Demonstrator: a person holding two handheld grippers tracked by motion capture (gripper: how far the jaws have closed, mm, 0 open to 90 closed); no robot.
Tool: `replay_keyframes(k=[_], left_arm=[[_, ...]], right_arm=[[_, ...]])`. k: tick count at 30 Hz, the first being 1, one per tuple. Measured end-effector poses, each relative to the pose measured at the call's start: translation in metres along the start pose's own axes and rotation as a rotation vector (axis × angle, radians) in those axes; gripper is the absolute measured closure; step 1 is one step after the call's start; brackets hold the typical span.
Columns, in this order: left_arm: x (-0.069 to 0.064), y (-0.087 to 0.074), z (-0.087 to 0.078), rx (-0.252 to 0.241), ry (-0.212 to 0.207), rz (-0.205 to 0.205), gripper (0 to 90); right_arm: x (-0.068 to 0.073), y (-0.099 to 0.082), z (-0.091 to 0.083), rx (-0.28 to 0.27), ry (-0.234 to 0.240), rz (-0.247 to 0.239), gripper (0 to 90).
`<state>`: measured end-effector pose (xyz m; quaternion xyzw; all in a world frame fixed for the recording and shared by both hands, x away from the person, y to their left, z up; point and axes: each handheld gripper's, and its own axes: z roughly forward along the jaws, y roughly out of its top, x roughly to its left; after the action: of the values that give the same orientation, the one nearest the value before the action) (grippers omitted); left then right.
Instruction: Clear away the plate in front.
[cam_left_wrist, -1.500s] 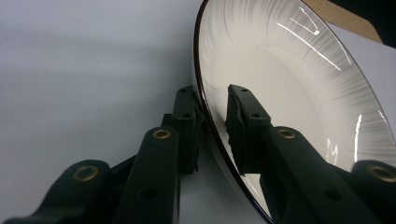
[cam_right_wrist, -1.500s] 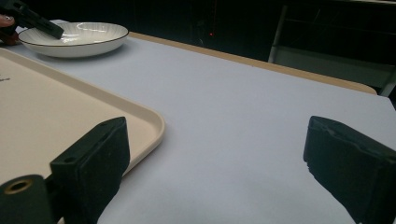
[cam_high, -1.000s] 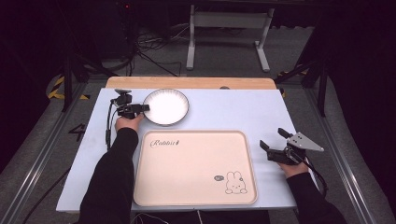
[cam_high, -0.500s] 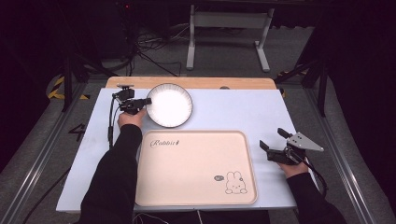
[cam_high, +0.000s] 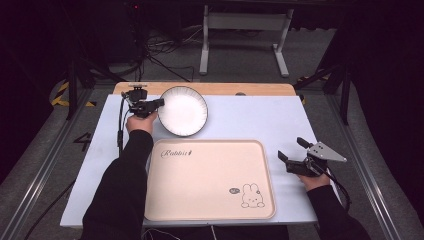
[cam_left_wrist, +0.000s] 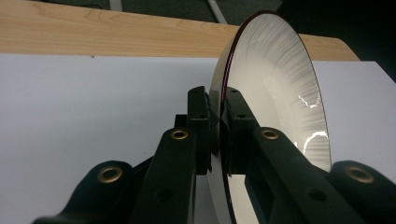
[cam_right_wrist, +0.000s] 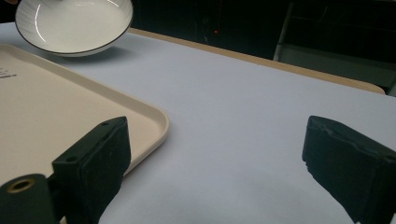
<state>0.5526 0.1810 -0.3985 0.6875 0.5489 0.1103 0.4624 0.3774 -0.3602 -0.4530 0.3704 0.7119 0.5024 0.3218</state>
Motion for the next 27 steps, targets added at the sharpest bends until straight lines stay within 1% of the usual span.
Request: replay_keyframes(k=[2,4,5,9,13,16,19,20,24,27], left_arm=[[-0.005,0.002,-0.005,-0.009,0.006,0.035,83.9],[-0.007,0.003,-0.008,-0.012,0.005,0.042,83.7],[-0.012,0.005,-0.014,-0.027,0.001,0.056,83.7],[-0.018,0.01,-0.025,-0.042,-0.015,0.069,83.8],[-0.026,0.014,-0.033,-0.049,-0.015,0.104,83.7],[-0.031,0.012,-0.037,-0.044,-0.037,0.125,83.5],[-0.039,0.01,-0.043,-0.042,-0.065,0.159,83.5],[-0.039,0.01,-0.043,-0.042,-0.065,0.159,83.5],[-0.048,0.01,-0.05,-0.036,-0.104,0.171,83.5],[-0.056,0.008,-0.055,-0.024,-0.133,0.205,83.6]], right_arm=[[0.0,0.0,0.0,-0.002,0.004,0.001,8.3],[0.0,0.0,0.0,-0.002,0.005,0.002,8.3],[0.0,0.0,0.0,-0.002,0.006,0.002,8.3],[0.0,0.0,0.0,-0.002,0.006,0.001,8.3],[0.0,0.0,0.0,-0.002,0.006,0.002,8.3],[0.0,0.0,0.0,-0.002,0.008,0.002,8.3],[0.0,0.0,0.0,-0.001,0.01,0.002,8.3],[0.0,0.0,0.0,-0.001,0.011,0.004,8.3],[-0.001,0.0,0.0,-0.001,0.009,0.003,8.3],[0.0,0.0,0.0,0.0,0.009,0.003,8.3]])
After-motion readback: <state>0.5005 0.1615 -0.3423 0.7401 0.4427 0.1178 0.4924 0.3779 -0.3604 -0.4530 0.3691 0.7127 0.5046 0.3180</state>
